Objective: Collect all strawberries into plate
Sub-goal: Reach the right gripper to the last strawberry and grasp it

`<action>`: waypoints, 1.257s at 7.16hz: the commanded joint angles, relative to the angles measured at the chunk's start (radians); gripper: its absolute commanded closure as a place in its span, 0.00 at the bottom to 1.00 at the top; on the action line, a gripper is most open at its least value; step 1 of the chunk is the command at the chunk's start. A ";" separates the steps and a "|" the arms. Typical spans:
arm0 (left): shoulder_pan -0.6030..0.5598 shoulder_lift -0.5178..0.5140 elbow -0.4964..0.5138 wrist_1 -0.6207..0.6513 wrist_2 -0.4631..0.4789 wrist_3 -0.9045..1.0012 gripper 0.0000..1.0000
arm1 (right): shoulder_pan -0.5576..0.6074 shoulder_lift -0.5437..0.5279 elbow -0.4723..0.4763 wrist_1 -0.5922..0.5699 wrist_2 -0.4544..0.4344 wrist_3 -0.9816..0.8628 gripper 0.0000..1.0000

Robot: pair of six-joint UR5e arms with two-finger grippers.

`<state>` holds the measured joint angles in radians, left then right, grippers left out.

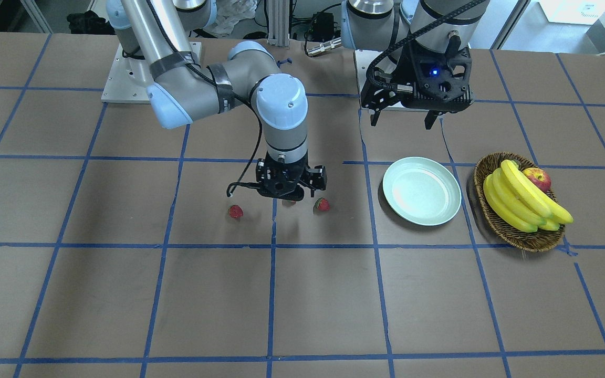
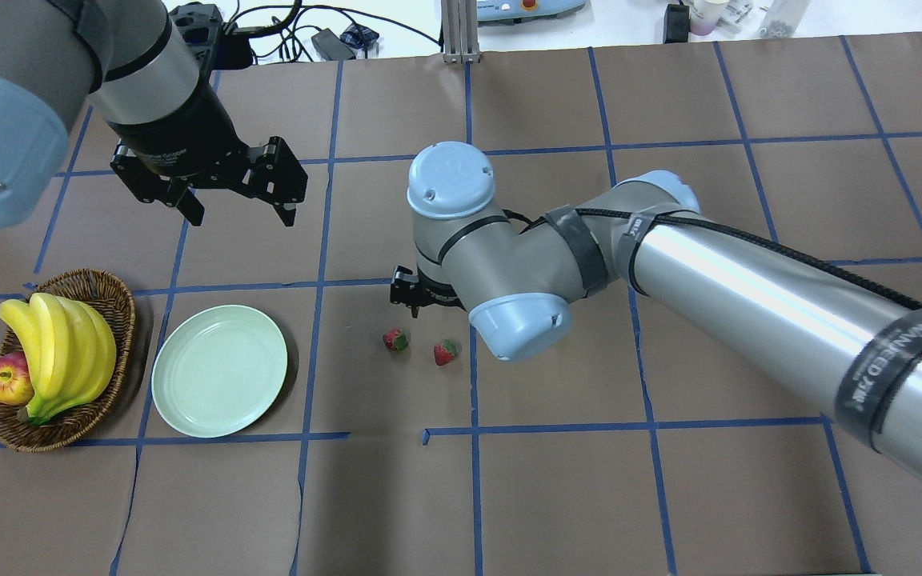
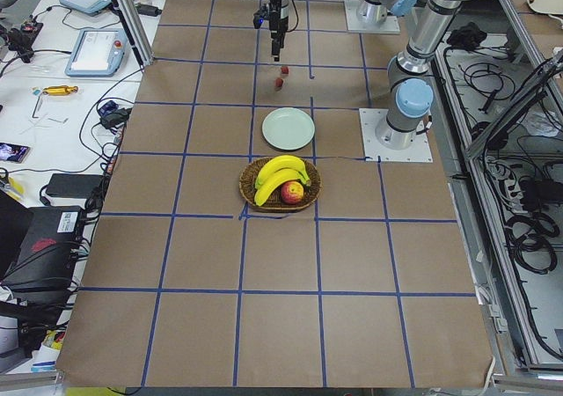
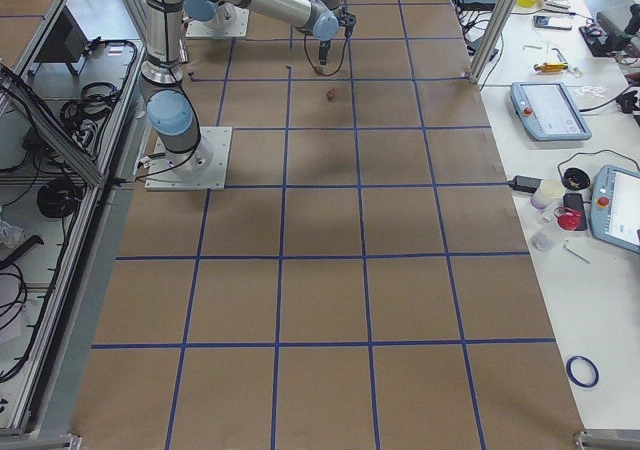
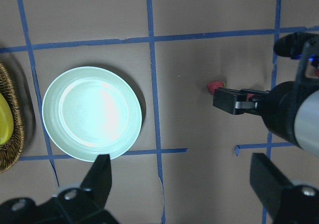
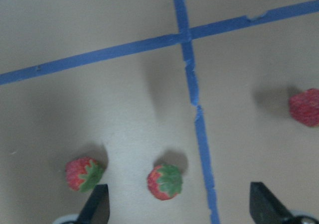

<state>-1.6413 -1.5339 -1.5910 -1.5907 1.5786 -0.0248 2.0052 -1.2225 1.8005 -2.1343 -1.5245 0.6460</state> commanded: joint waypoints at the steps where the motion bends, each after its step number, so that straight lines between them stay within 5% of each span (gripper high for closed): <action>1: 0.000 0.000 -0.001 0.000 0.000 0.000 0.00 | -0.100 -0.028 0.112 0.002 -0.071 -0.109 0.00; 4: 0.000 -0.002 -0.004 0.000 0.000 -0.003 0.00 | -0.146 0.007 0.146 -0.091 -0.097 -0.108 0.05; 6: 0.000 -0.005 -0.004 0.000 0.000 -0.004 0.00 | -0.146 0.040 0.148 -0.146 -0.082 -0.100 0.36; 8: 0.000 -0.005 -0.004 0.000 0.001 -0.004 0.00 | -0.146 0.060 0.146 -0.160 -0.083 -0.101 0.44; 9: 0.000 -0.003 -0.004 0.000 0.001 -0.006 0.00 | -0.146 0.057 0.143 -0.160 -0.082 -0.101 0.70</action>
<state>-1.6413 -1.5377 -1.5953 -1.5907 1.5799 -0.0295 1.8593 -1.1672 1.9459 -2.2904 -1.6072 0.5450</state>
